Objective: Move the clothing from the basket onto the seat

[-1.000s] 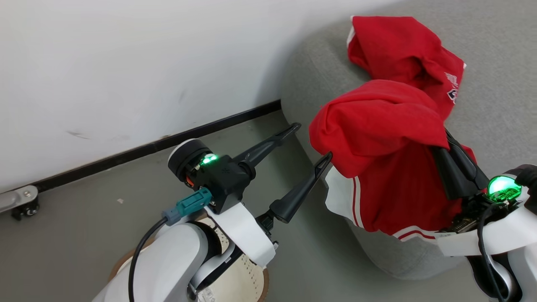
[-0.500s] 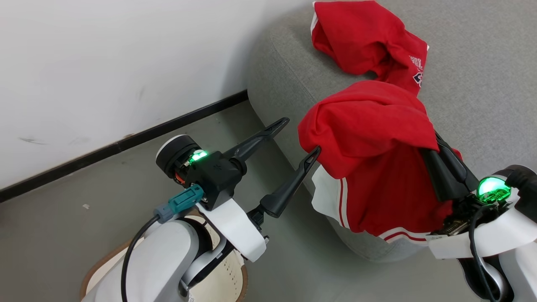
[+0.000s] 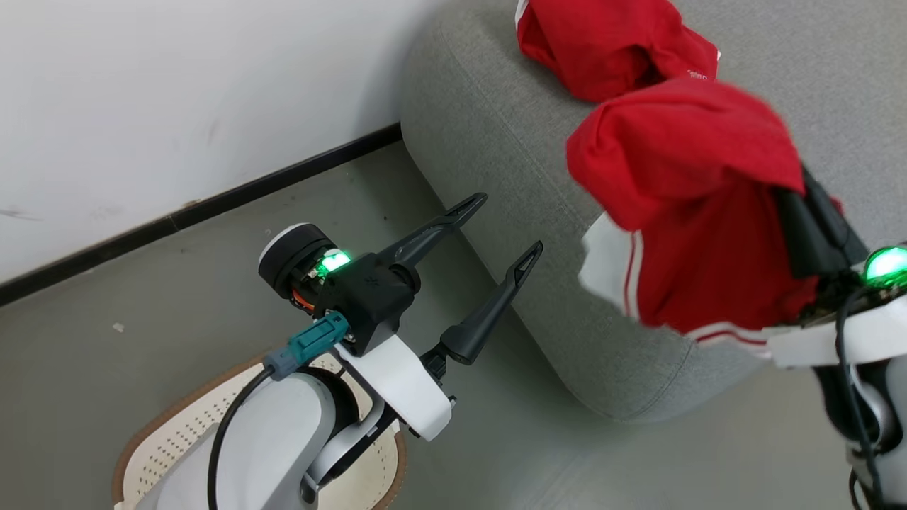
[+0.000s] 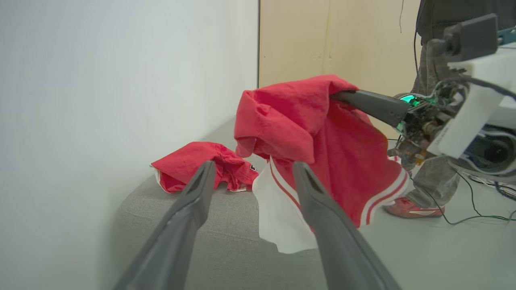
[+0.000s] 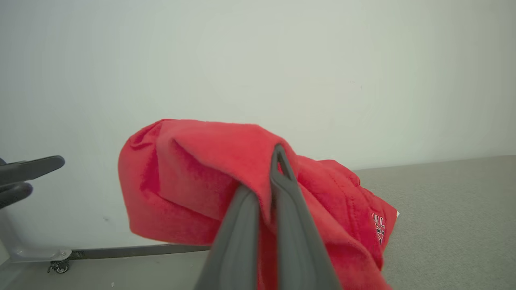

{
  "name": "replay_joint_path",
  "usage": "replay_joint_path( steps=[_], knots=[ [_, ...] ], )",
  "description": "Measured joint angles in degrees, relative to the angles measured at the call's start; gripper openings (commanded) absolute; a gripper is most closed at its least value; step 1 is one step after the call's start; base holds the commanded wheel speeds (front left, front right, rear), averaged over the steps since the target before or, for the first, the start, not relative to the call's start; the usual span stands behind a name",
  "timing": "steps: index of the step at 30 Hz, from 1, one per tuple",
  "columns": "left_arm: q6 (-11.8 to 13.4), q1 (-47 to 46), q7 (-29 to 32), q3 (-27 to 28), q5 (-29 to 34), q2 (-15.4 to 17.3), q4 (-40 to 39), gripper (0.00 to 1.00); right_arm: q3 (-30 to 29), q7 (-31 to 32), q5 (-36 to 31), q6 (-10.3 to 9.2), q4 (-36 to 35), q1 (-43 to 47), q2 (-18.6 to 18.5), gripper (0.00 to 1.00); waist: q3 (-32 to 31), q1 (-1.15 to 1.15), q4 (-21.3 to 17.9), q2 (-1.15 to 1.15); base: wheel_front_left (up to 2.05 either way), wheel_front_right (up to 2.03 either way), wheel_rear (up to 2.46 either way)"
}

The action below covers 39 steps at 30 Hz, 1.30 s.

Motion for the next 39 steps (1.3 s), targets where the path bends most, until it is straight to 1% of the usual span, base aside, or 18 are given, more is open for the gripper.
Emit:
replay_joint_path(
  steps=[6,15,24,31,34,35,39],
  knots=[
    [1.08,-0.02,0.98,0.01,0.23,0.04,-1.12,1.0,-3.5,0.01,-0.3,0.0,4.36,-4.88,0.16,0.0,1.97,0.0,0.8,0.0,0.0,0.0,0.0],
    [2.02,-0.71,2.59,-0.22,0.78,-0.01,-3.31,1.0,-5.99,0.0,-0.57,0.0,10.72,-15.39,-1.48,0.0,5.48,0.0,2.8,0.0,0.0,0.0,0.0],
    [2.97,-1.25,4.63,-0.46,1.23,-0.05,-5.09,1.0,-7.01,0.01,0.48,0.0,17.97,-27.58,-5.42,0.0,9.61,0.0,5.1,0.0,0.0,0.0,0.0],
    [2.99,-2.71,6.22,-0.85,1.54,-0.01,-6.44,1.0,-8.03,0.09,0.82,0.01,23.27,-35.82,-8.95,0.0,13.11,0.0,6.82,0.0,0.0,0.0,0.0],
    [2.99,-3.36,6.62,-0.87,1.82,0.09,-7.03,1.0,-8.44,0.09,0.92,0.0,25.01,-39.43,-10.6,0.0,14.64,0.0,7.51,0.0,0.0,0.0,0.0],
    [3.0,-3.53,7.12,-0.88,1.96,0.12,-7.26,1.0,-8.4,0.09,0.91,0.01,25.91,-41.71,-11.83,0.0,15.67,0.0,7.95,0.0,0.0,0.0,0.0],
    [3.13,-4.26,7.68,-0.99,2.22,0.16,-7.71,1.0,-8.2,0.36,0.85,0.01,27.59,-45.8,-13.96,0.0,17.73,0.0,8.78,0.0,0.0,0.0,0.0]
  ],
)
